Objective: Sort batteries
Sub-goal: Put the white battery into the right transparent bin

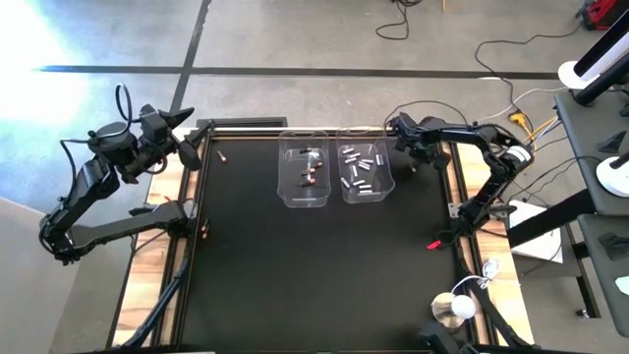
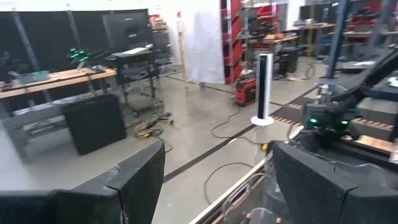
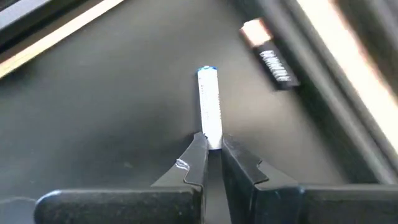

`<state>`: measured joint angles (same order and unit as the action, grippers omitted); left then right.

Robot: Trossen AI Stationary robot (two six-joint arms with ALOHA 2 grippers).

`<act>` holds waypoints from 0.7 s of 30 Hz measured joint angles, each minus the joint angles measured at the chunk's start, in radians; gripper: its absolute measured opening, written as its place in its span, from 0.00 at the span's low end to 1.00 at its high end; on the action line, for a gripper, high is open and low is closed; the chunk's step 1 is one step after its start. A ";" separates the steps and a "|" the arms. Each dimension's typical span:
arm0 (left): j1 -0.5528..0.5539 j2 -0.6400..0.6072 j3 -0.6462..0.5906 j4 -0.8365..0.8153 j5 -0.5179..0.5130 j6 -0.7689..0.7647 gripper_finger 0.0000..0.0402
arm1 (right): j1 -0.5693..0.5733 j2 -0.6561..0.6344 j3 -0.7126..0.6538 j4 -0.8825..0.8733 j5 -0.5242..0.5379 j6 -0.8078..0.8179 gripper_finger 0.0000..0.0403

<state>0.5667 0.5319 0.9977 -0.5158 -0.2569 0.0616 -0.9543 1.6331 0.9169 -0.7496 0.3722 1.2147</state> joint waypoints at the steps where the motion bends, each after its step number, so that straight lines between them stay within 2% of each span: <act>1: 0.000 -0.001 0.000 0.003 0.016 0.000 0.68 | 0.000 -0.017 0.000 0.001 0.008 -0.005 0.06; 7: 0.000 0.011 0.000 0.017 0.066 0.005 0.68 | 0.015 -0.151 0.002 0.003 0.043 -0.068 0.06; 10: 0.000 0.018 -0.002 0.011 0.086 -0.048 0.68 | 0.065 -0.246 0.002 0.034 0.028 -0.202 0.06; 12: 0.000 0.017 -0.002 0.012 0.117 -0.092 0.68 | 0.121 -0.314 0.007 0.092 -0.041 -0.349 0.06; 16: -0.002 0.016 -0.002 0.012 0.173 -0.128 0.68 | 0.288 -0.410 0.036 0.166 -0.267 -0.639 0.06; 18: -0.003 0.017 -0.002 0.012 0.188 -0.132 0.68 | 0.372 -0.415 0.063 0.154 -0.342 -0.683 0.06; 21: -0.003 0.023 -0.002 0.029 0.214 -0.163 0.68 | 0.449 -0.350 0.104 0.123 -0.381 -0.648 0.06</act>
<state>0.5636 0.5546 0.9958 -0.4868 -0.0426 -0.1015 -0.5050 1.2827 1.0212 -0.6269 -0.0092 0.5671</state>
